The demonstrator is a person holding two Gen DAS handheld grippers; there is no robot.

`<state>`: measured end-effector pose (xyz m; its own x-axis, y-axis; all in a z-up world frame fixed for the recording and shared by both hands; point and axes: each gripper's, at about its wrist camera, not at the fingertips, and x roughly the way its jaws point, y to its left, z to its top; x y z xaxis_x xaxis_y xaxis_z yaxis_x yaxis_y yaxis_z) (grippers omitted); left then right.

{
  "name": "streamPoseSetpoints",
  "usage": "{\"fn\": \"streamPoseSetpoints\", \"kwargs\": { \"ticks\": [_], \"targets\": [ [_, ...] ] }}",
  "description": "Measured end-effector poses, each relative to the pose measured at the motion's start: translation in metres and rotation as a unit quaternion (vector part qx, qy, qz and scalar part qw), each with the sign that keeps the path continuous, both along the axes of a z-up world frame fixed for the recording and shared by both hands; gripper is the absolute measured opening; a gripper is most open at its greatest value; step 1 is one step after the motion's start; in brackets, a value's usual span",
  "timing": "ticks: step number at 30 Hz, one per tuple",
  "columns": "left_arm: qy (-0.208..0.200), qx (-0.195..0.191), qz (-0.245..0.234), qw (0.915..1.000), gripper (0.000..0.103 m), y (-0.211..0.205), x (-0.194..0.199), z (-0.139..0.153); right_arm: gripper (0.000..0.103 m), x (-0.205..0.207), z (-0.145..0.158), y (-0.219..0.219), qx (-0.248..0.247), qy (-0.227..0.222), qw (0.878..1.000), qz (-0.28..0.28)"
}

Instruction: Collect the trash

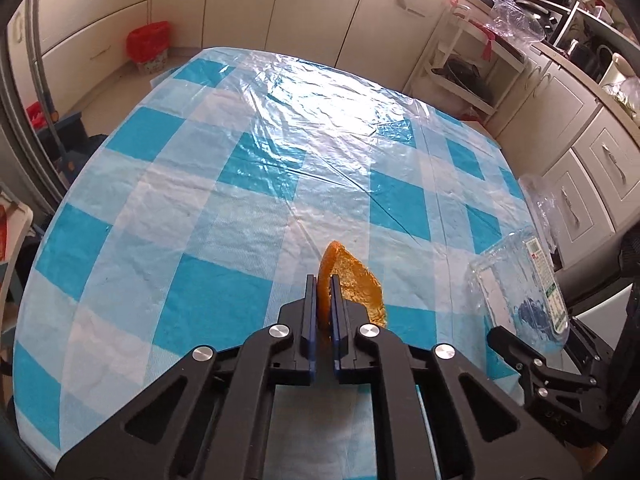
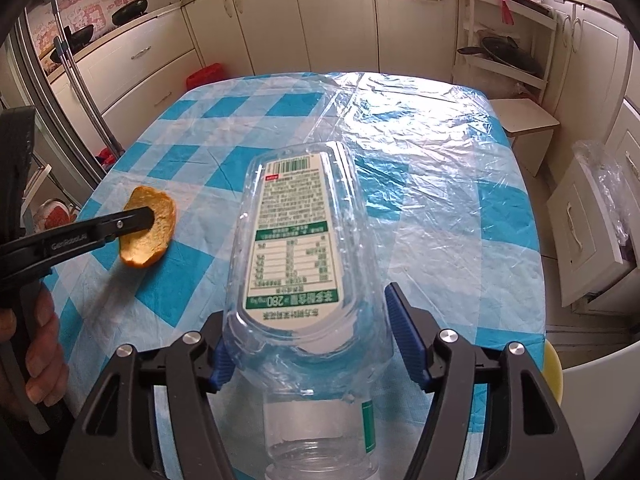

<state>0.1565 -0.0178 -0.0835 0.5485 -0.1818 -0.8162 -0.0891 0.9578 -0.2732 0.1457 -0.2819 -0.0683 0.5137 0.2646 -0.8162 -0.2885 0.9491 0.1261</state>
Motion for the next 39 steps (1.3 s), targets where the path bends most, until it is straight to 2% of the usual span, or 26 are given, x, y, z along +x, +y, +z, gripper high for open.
{"fn": "streamPoseSetpoints", "kwargs": {
  "ticks": [6, 8, 11, 19, 23, 28, 31, 33, 35, 39],
  "targets": [
    [0.005, -0.017, 0.012, 0.9998, 0.005, 0.010, -0.043, 0.002, 0.068, -0.005, -0.004, 0.013, -0.050, -0.017, 0.998, 0.020],
    [0.005, -0.016, 0.012, 0.9998, 0.005, 0.012, -0.054, 0.001, 0.059, -0.005, -0.003, 0.013, -0.052, -0.020, 0.998, 0.019],
    [0.007, -0.008, 0.009, 0.9999, 0.005, 0.014, -0.066, 0.000, 0.057, -0.007, -0.002, 0.009, -0.046, -0.021, 0.999, 0.013],
    [0.017, -0.007, 0.005, 0.9998, 0.005, 0.021, -0.071, -0.010, 0.057, -0.018, -0.002, 0.008, -0.044, -0.026, 0.999, 0.012],
    [0.017, -0.002, -0.002, 0.9998, 0.010, 0.017, -0.070, -0.009, 0.058, -0.017, -0.002, 0.009, -0.044, -0.024, 0.999, 0.011],
    [0.014, -0.020, -0.015, 0.9996, 0.024, 0.016, -0.070, -0.007, 0.062, -0.017, -0.003, 0.013, -0.051, -0.021, 0.998, 0.015],
    [0.010, -0.018, -0.038, 0.9991, 0.043, 0.007, -0.068, -0.006, 0.060, -0.016, -0.002, 0.011, -0.045, -0.019, 0.999, 0.013],
    [0.009, -0.016, -0.053, 0.9984, 0.065, -0.002, -0.069, -0.005, 0.058, -0.016, -0.001, 0.009, -0.043, -0.020, 0.999, 0.009],
    [0.009, -0.008, -0.061, 0.9981, 0.074, -0.009, -0.070, -0.004, 0.058, -0.016, -0.001, 0.007, -0.034, -0.018, 0.999, 0.009],
    [0.001, 0.009, -0.063, 0.9980, 0.074, -0.014, -0.074, -0.004, 0.057, -0.017, -0.001, 0.008, -0.028, -0.018, 0.999, 0.013]
  ]
}}
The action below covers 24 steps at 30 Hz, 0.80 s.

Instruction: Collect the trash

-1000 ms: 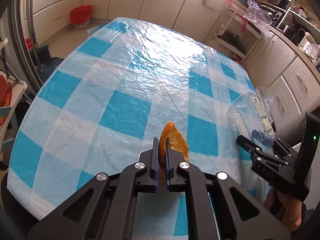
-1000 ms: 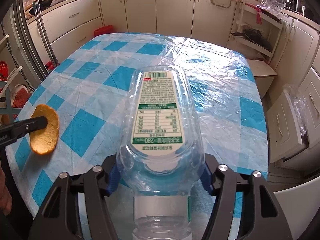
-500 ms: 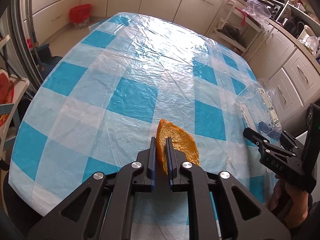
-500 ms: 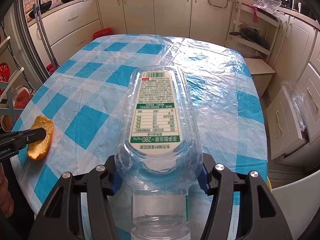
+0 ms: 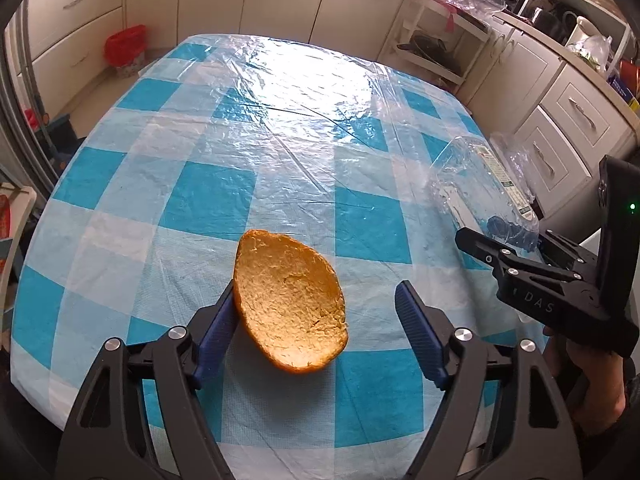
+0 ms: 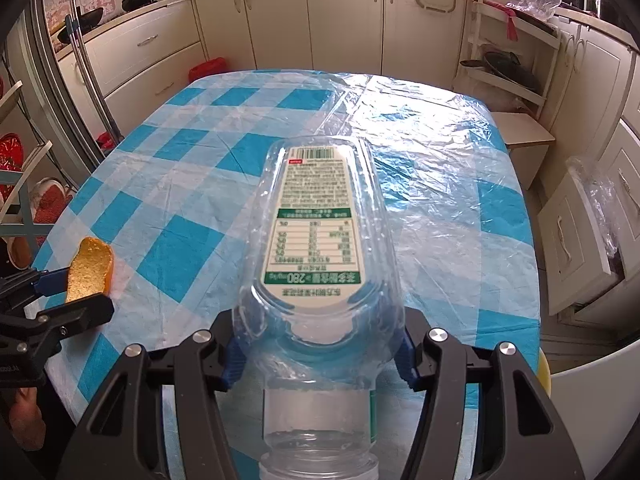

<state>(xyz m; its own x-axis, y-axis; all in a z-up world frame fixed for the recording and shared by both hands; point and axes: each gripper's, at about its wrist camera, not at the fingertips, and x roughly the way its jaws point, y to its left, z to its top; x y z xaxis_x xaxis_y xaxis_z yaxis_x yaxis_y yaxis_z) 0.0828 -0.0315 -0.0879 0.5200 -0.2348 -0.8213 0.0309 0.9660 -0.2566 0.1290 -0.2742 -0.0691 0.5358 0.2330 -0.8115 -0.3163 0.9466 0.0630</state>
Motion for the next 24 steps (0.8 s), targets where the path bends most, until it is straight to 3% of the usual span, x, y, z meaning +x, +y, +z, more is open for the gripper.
{"fn": "streamPoseSetpoints", "kwargs": {
  "ticks": [5, 7, 8, 9, 11, 17, 24],
  "targets": [
    [0.001, -0.024, 0.011, 0.9996, 0.067, 0.013, -0.001, 0.002, 0.058, -0.001, -0.001, 0.001, -0.001, -0.002, 1.000, 0.003],
    [0.004, -0.030, 0.016, 0.9994, 0.053, 0.020, -0.001, 0.002, 0.058, 0.000, -0.001, 0.001, -0.001, -0.002, 1.000, 0.003],
    [0.008, -0.033, 0.017, 0.9993, 0.032, 0.022, -0.001, 0.000, 0.058, -0.001, -0.001, 0.001, -0.001, -0.003, 1.000, 0.003],
    [0.018, -0.041, 0.019, 0.9988, 0.018, 0.026, 0.000, -0.002, 0.058, -0.001, -0.001, 0.001, -0.001, -0.003, 1.000, 0.003],
    [0.027, -0.057, 0.020, 0.9978, 0.007, 0.032, 0.001, -0.005, 0.058, -0.001, -0.001, 0.001, -0.001, -0.003, 1.000, 0.004],
    [0.019, -0.039, 0.027, 0.9987, 0.006, 0.027, -0.006, 0.004, 0.057, 0.000, 0.000, 0.000, 0.002, -0.002, 1.000, 0.003],
    [-0.043, 0.020, 0.010, 0.9988, 0.006, 0.006, -0.023, 0.045, 0.057, 0.000, 0.007, -0.010, 0.026, -0.004, 1.000, -0.010]
  ]
}}
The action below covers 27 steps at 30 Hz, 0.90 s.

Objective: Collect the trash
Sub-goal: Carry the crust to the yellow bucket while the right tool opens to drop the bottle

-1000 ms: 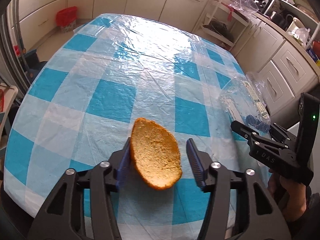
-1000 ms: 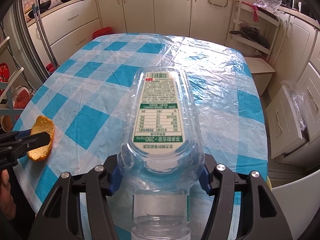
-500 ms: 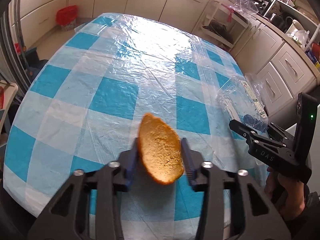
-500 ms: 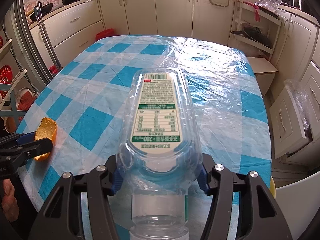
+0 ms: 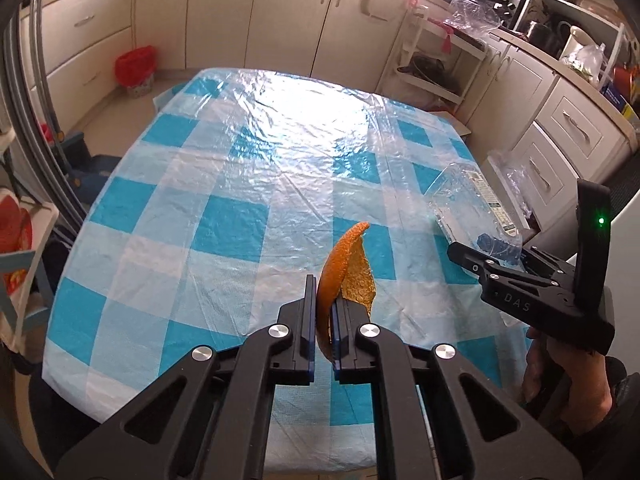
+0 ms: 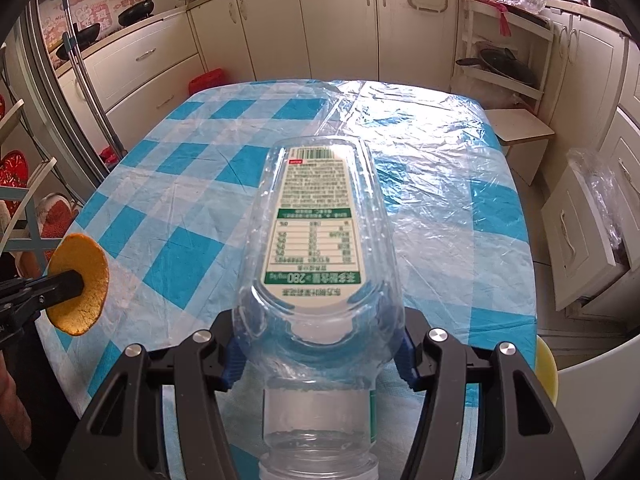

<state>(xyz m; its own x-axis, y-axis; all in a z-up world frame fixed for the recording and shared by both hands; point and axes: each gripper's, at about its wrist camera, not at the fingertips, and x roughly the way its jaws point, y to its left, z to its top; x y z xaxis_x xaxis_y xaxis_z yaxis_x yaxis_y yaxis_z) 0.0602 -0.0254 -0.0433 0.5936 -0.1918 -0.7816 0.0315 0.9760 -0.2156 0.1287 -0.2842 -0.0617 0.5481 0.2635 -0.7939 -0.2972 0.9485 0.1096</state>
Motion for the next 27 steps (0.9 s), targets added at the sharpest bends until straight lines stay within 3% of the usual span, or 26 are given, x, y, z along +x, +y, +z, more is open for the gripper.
{"fn": "streamPoseSetpoints", "kwargs": {
  "ticks": [8, 21, 27],
  "targets": [
    [-0.047, 0.057, -0.012, 0.9972, 0.006, -0.023, -0.013, 0.033, 0.057, -0.010, 0.013, -0.009, 0.021, -0.014, 1.000, -0.004],
    [-0.060, 0.074, -0.032, 0.9950, 0.006, -0.053, -0.013, 0.041, 0.057, -0.024, 0.034, -0.042, 0.063, -0.042, 0.997, -0.035],
    [-0.063, 0.055, -0.065, 0.9944, 0.006, -0.083, -0.009, 0.043, 0.057, -0.030, 0.038, -0.089, 0.054, -0.053, 0.992, -0.101]
  ]
}}
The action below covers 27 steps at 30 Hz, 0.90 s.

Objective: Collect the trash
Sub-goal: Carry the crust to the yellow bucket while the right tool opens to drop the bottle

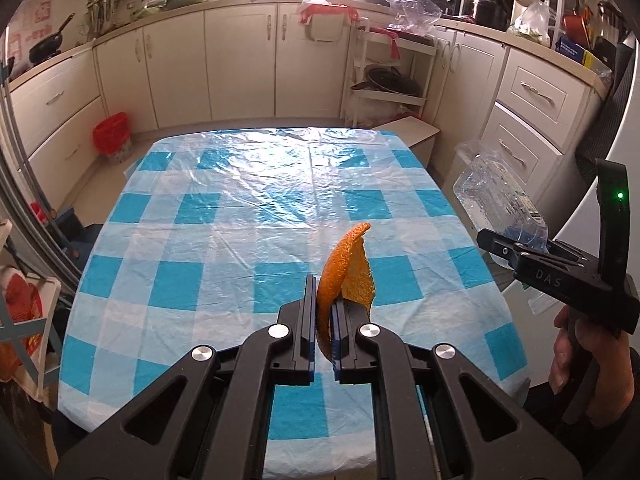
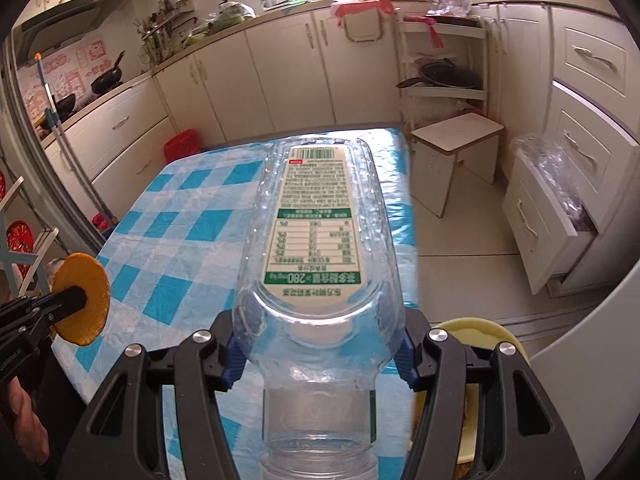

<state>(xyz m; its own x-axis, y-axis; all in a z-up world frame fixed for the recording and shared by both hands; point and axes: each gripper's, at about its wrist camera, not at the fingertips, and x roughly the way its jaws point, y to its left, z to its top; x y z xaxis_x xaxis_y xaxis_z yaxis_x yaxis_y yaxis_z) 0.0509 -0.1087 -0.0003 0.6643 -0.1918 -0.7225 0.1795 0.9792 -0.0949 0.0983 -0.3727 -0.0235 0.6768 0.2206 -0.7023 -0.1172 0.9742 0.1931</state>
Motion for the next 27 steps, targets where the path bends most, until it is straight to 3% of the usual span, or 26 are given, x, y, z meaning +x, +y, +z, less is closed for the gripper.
{"fn": "streamPoseSetpoints", "kwargs": {
  "ticks": [6, 11, 13, 15, 19, 24, 27],
  "targets": [
    [0.002, -0.020, -0.051, 0.9985, 0.006, -0.048, 0.004, 0.000, 0.057, -0.002, -0.021, -0.063, -0.022, 0.043, 0.993, -0.108],
    [0.005, -0.036, -0.085, 0.9957, 0.006, -0.083, 0.010, 0.001, 0.059, 0.007, -0.050, -0.095, -0.021, 0.115, 0.978, -0.172],
    [0.006, -0.039, -0.100, 0.9942, 0.006, -0.099, 0.013, 0.001, 0.064, 0.007, -0.051, -0.107, -0.002, 0.118, 0.973, -0.199],
    [0.011, -0.042, -0.114, 0.9926, 0.006, -0.113, 0.017, -0.001, 0.068, 0.004, -0.040, -0.121, 0.028, 0.101, 0.969, -0.222],
    [0.027, -0.049, -0.141, 0.9885, 0.006, -0.144, 0.024, -0.010, 0.078, -0.016, 0.001, -0.139, 0.078, 0.019, 0.963, -0.259],
    [0.056, -0.062, -0.176, 0.9807, 0.006, -0.196, 0.037, -0.027, 0.090, -0.042, 0.042, -0.155, 0.091, -0.081, 0.944, -0.307],
    [0.087, -0.060, -0.199, 0.9744, 0.009, -0.228, 0.045, -0.044, 0.091, -0.049, 0.051, -0.163, 0.102, -0.104, 0.934, -0.325]
  ]
}}
